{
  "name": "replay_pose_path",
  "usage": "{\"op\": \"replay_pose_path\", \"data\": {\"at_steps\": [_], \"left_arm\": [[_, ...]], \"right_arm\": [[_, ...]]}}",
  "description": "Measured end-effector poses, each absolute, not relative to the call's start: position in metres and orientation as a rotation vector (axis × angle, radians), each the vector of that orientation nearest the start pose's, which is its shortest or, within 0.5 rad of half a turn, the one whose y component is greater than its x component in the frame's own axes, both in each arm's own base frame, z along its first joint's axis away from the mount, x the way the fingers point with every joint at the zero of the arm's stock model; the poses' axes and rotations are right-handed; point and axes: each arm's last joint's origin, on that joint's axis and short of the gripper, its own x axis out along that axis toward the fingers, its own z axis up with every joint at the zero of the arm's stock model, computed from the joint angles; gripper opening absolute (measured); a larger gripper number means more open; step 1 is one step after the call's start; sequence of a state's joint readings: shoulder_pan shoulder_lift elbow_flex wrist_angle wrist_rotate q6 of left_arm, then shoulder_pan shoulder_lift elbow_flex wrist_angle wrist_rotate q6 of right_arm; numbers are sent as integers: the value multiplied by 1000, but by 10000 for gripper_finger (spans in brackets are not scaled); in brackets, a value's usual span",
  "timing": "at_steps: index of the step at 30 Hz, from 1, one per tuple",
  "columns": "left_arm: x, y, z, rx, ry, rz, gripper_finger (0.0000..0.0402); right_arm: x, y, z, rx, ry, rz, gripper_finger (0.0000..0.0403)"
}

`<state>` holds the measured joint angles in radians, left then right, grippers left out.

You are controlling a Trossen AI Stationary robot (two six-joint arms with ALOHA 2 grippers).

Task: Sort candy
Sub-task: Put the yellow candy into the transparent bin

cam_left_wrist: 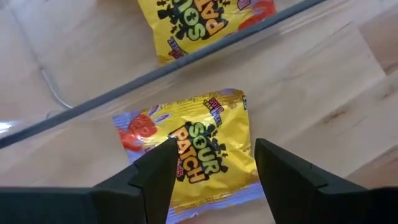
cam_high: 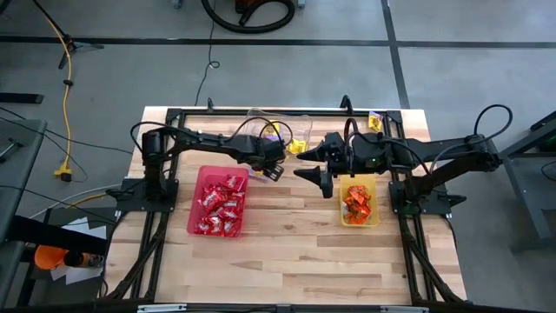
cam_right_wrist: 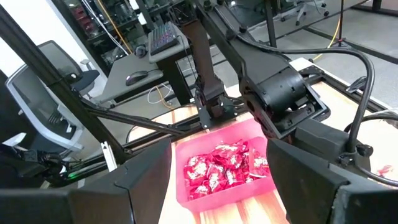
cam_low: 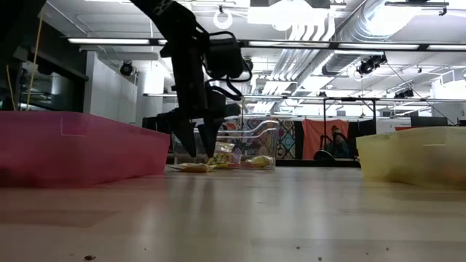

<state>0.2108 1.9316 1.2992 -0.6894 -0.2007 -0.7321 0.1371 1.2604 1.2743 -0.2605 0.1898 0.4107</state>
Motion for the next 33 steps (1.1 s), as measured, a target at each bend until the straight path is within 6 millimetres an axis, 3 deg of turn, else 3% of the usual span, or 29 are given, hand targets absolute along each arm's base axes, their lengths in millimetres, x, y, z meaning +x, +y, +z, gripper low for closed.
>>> {"op": "replay_pose_path", "data": {"at_steps": [10, 19, 33], "left_arm": [[361, 81, 153, -661, 1172, 792, 202], [362, 72, 173, -658, 1082, 812, 202], [366, 65, 149, -664, 1143, 848, 202]], "right_arm": [[275, 32, 394, 360, 234, -102, 258], [275, 32, 393, 355, 243, -103, 258], [274, 32, 393, 355, 249, -104, 258]]}}
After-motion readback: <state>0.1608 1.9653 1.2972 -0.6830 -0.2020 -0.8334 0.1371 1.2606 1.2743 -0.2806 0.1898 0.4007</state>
